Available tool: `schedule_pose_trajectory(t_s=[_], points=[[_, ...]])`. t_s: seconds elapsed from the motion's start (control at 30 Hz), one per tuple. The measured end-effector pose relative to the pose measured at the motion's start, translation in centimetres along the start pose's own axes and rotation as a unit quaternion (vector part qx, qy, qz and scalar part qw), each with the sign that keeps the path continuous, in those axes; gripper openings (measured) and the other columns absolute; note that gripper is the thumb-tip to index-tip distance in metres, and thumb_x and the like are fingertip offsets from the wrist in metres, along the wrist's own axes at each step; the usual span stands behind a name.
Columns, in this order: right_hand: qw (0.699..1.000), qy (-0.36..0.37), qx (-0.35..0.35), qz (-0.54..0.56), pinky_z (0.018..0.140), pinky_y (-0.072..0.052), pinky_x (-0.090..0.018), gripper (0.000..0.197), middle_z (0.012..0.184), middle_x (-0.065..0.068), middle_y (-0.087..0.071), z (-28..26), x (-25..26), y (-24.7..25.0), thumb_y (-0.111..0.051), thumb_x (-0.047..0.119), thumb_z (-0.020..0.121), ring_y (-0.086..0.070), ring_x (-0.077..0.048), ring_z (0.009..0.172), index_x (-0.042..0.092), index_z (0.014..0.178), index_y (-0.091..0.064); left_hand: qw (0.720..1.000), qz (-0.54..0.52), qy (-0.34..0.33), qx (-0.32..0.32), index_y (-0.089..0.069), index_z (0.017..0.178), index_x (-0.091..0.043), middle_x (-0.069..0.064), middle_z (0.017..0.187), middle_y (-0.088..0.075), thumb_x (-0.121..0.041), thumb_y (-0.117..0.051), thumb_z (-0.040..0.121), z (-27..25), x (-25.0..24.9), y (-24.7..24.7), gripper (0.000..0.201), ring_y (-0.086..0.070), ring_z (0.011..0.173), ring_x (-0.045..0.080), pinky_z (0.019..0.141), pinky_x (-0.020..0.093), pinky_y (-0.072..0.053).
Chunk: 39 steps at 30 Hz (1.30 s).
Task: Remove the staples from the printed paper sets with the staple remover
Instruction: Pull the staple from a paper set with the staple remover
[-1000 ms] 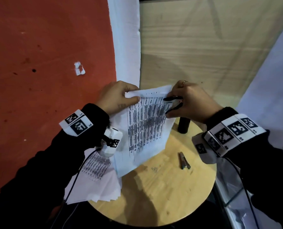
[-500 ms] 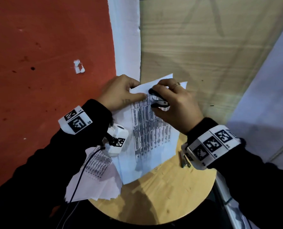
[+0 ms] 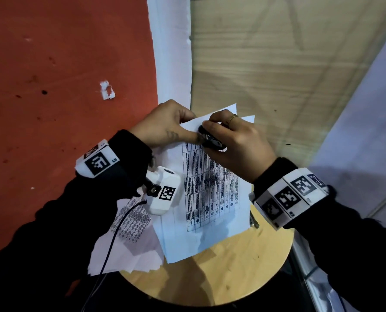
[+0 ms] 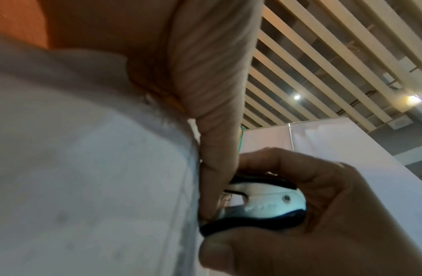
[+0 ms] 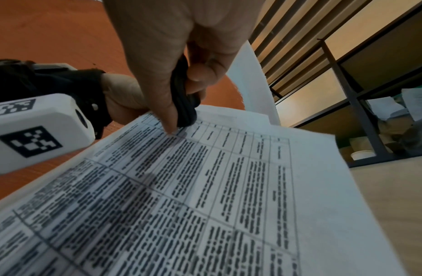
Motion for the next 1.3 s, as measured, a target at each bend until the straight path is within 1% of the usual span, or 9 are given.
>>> schedule_pose_trajectory(t_s=[0.2, 0.4, 0.57, 0.67, 0.8, 0.87, 1.0, 1.17, 1.3], points=[[0.999, 0.037, 0.01, -0.018, 0.039, -0.048, -0.034, 0.018, 0.08, -0.019, -0.064, 0.5, 0.3, -0.1, -0.066, 0.01, 0.069, -0.062, -0.033, 0.058, -0.004, 0.081, -0.068, 0.999, -0.027, 0.023, 0.0, -0.066, 0.052, -0.019, 0.001, 0.059, -0.049, -0.014, -0.075, 0.054, -0.3, -0.6, 0.1, 0.01, -0.042, 0.058, 0.006, 0.054, 0.021, -0.032], [0.998, 0.046, 0.031, -0.024, 0.036, -0.045, -0.032, 0.025, 0.075, -0.017, -0.062, 0.7, -0.1, -0.3, -0.052, 0.019, 0.077, -0.059, -0.032, 0.054, -0.002, 0.076, -0.066, 0.998, -0.052, 0.02, 0.028, -0.067, 0.05, -0.019, -0.011, 0.05, -0.051, 0.001, -0.078, 0.062, -0.1, -0.5, 0.1, 0.026, -0.044, 0.048, -0.002, 0.047, 0.011, -0.035], [0.999, 0.033, 0.032, -0.01, 0.037, -0.045, -0.033, 0.021, 0.072, -0.016, -0.059, 0.4, -0.2, -0.6, -0.054, 0.018, 0.076, -0.057, -0.032, 0.052, -0.001, 0.071, -0.063, 0.995, -0.083, 0.026, 0.053, -0.071, 0.075, -0.008, 0.004, 0.069, -0.064, 0.0, -0.078, 0.063, -0.3, -0.2, 0.2, 0.016, -0.054, 0.061, 0.004, 0.06, 0.012, -0.044], [1.0, 0.018, 0.023, -0.008, 0.039, -0.046, -0.032, 0.016, 0.072, -0.014, -0.061, 0.4, -0.4, -0.5, -0.061, 0.016, 0.074, -0.057, -0.032, 0.052, 0.001, 0.071, -0.064, 0.993, -0.1, 0.025, 0.056, -0.068, 0.082, -0.003, -0.004, 0.068, -0.068, 0.009, -0.072, 0.072, -0.4, -0.2, 0.3, 0.016, -0.058, 0.062, 0.0, 0.062, 0.01, -0.045], [0.999, -0.032, -0.008, 0.038, 0.048, -0.052, -0.039, 0.017, 0.079, -0.012, -0.065, 0.2, -0.7, -0.4, -0.069, 0.017, 0.071, -0.063, -0.033, 0.06, 0.004, 0.082, -0.07, 0.995, -0.097, 0.005, 0.028, -0.07, 0.091, 0.0, 0.009, 0.084, -0.069, -0.009, -0.08, 0.065, -0.3, 0.0, 0.5, 0.029, -0.058, 0.071, 0.004, 0.069, 0.015, -0.047], [0.995, -0.063, -0.03, 0.067, 0.051, -0.053, -0.042, 0.019, 0.08, -0.012, -0.065, 0.1, -0.8, -0.3, -0.071, 0.017, 0.07, -0.064, -0.033, 0.065, 0.005, 0.085, -0.07, 0.997, -0.081, -0.005, 0.009, -0.072, 0.093, -0.004, 0.009, 0.084, -0.069, -0.017, -0.077, 0.064, -0.3, 0.0, 0.5, 0.032, -0.057, 0.072, 0.003, 0.069, 0.015, -0.046], [0.979, -0.152, -0.069, 0.118, 0.055, -0.052, -0.041, 0.024, 0.08, -0.005, -0.063, -0.5, -0.7, -0.2, -0.076, 0.023, 0.067, -0.062, -0.025, 0.069, 0.009, 0.086, -0.07, 0.995, -0.095, -0.011, -0.013, -0.071, 0.088, -0.01, -0.01, 0.07, -0.071, -0.004, -0.076, 0.072, -0.3, -0.2, 0.2, 0.018, -0.06, 0.067, -0.003, 0.067, 0.011, -0.045], [0.972, -0.18, -0.087, 0.12, 0.059, -0.052, -0.042, 0.032, 0.089, -0.004, -0.063, -1.1, -0.4, -0.6, -0.078, 0.028, 0.068, -0.063, -0.023, 0.076, 0.011, 0.092, -0.068, 0.989, -0.141, 0.018, -0.03, -0.071, 0.088, -0.003, -0.005, 0.074, -0.072, -0.005, -0.077, 0.068, -0.4, 0.4, -0.1, 0.021, -0.064, 0.071, 0.004, 0.072, 0.015, -0.051], [0.949, -0.251, -0.061, 0.182, 0.078, -0.051, -0.044, 0.058, 0.104, -0.001, -0.058, -1.6, -0.8, -1.2, -0.073, 0.041, 0.071, -0.056, -0.016, 0.095, 0.007, 0.115, -0.057, 0.983, -0.168, 0.055, -0.048, -0.067, 0.097, 0.005, 0.004, 0.079, -0.071, 0.0, -0.069, 0.077, -0.8, 0.9, -0.2, 0.021, -0.064, 0.067, 0.009, 0.067, 0.019, -0.051]])
Point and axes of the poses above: each hand's wrist, its own z-axis towards the middle knuckle, its own y-axis out of the back of the hand, x = y × z, the point moved 2 cm from there along z, towards the middle knuckle
